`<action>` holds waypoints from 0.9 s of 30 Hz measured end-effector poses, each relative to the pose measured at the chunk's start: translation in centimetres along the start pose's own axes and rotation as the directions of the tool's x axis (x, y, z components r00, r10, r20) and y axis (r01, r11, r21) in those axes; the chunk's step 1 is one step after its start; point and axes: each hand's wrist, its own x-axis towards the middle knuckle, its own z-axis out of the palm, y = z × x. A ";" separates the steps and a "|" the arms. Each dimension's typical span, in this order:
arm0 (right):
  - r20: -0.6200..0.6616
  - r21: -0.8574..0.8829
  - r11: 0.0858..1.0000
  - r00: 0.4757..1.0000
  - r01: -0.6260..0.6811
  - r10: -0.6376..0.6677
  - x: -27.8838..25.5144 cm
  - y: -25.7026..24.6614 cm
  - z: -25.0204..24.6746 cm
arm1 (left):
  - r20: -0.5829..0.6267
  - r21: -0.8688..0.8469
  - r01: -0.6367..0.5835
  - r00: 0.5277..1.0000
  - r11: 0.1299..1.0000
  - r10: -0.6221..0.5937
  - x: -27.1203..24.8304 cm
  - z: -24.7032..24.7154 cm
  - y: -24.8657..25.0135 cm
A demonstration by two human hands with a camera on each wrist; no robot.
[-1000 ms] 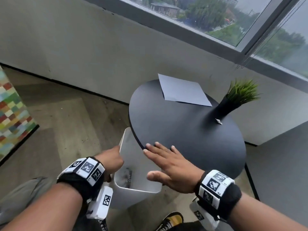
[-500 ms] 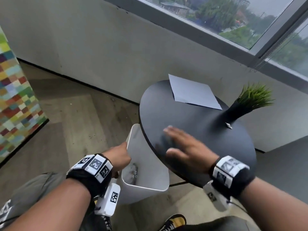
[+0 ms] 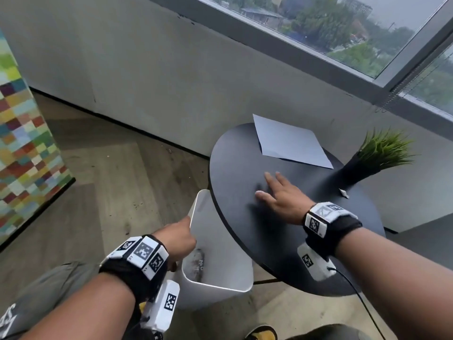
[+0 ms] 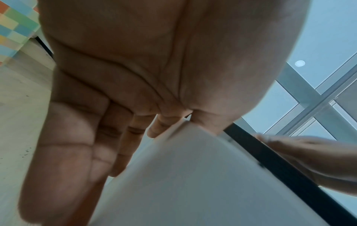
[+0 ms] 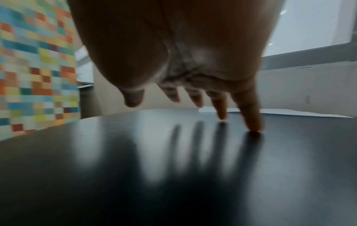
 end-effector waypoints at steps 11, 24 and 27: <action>-0.049 0.079 0.978 0.980 0.195 -0.191 -0.5 -3.3 0.3 | 0.018 -0.089 -0.002 1.000 0.996 0.004 -0.4 -0.1 0.4; -0.009 0.009 1.000 1.000 -0.007 0.007 -0.2 -0.9 -0.7 | -0.004 -0.051 0.004 1.000 0.999 -0.004 -0.9 -0.2 0.6; 0.109 -0.081 0.996 0.993 -0.026 0.035 -2.0 -0.6 0.9 | -0.019 -0.024 -0.004 1.000 1.000 0.004 -0.9 -0.3 0.9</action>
